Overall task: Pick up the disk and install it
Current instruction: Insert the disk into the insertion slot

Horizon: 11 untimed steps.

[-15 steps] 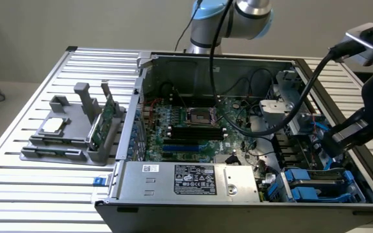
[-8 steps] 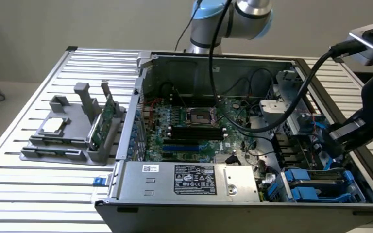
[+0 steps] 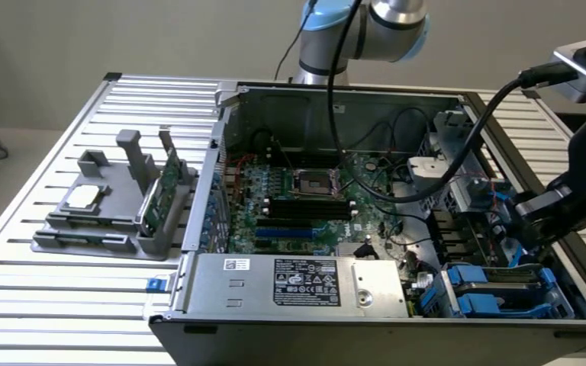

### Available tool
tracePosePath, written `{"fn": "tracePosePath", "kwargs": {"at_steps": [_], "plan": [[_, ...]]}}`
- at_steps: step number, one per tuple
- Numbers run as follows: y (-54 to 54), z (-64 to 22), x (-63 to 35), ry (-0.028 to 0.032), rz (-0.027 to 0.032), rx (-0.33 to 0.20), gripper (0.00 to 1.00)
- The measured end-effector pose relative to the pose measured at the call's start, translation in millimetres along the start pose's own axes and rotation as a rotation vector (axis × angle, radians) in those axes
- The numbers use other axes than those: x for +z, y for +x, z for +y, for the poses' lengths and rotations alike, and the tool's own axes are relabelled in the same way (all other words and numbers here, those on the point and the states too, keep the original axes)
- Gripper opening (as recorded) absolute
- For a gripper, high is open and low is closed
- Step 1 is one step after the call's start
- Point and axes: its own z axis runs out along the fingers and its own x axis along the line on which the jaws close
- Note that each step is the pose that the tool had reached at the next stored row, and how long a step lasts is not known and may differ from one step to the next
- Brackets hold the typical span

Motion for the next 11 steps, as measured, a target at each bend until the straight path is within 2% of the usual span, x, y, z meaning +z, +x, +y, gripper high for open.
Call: {"fn": "tracePosePath", "kwargs": {"at_steps": [3, 11], "plan": [[0.0, 0.0, 0.4, 0.0064, -0.0105, 0.029, 0.27], [0.9, -0.7, 5.6, 0.0249, -0.0268, 0.133, 0.27]]}}
